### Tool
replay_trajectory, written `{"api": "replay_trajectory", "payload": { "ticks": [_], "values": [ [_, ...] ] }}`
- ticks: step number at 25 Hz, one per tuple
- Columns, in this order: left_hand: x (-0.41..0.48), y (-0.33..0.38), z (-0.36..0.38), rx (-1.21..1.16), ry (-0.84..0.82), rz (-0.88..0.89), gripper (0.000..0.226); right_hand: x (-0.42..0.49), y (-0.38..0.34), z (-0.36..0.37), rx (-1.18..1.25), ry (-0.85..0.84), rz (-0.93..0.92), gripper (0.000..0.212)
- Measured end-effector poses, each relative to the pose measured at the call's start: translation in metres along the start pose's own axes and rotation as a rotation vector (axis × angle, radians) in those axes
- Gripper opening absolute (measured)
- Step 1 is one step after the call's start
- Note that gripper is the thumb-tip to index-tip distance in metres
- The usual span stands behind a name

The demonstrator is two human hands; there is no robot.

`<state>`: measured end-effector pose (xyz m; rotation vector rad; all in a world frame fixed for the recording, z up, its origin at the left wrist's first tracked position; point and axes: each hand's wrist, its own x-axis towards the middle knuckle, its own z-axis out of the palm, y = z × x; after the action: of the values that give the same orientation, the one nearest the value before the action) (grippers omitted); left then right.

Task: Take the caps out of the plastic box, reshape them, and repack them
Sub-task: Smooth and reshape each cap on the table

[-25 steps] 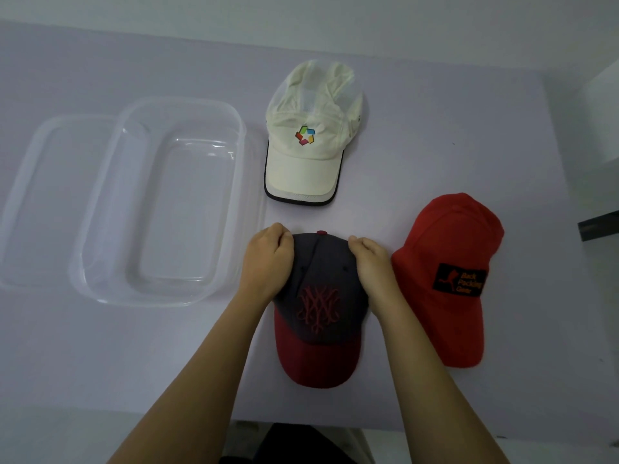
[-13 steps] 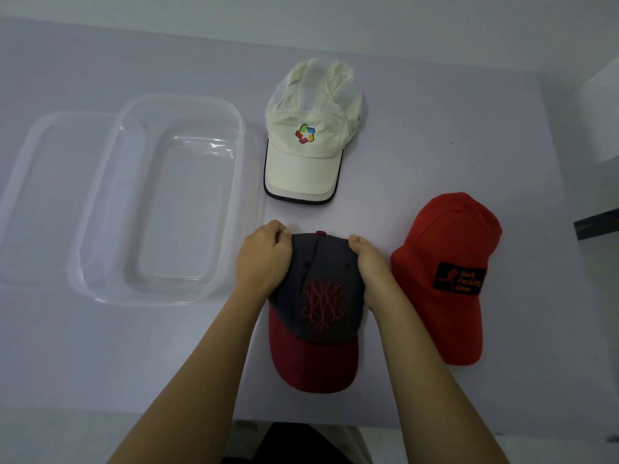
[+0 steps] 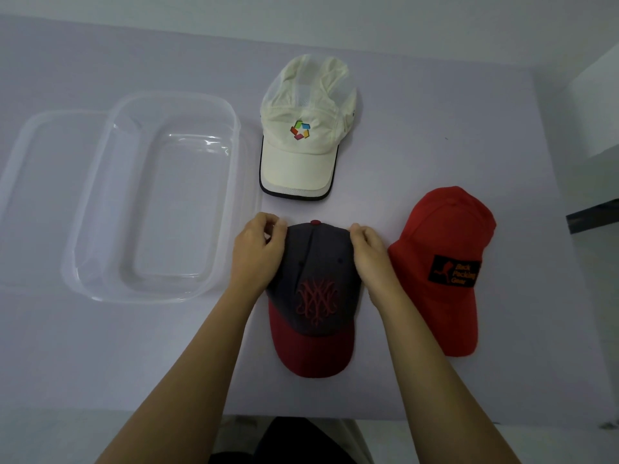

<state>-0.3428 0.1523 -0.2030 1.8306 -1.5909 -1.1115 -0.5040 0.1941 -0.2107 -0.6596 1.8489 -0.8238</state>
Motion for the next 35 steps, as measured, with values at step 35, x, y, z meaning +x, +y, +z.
{"api": "replay_trajectory", "payload": {
  "ticks": [35],
  "values": [
    [-0.109,-0.048,-0.003,-0.028,-0.239,0.038,0.08,-0.098,0.076,0.002,0.055,-0.246,-0.217,0.077]
  ]
}}
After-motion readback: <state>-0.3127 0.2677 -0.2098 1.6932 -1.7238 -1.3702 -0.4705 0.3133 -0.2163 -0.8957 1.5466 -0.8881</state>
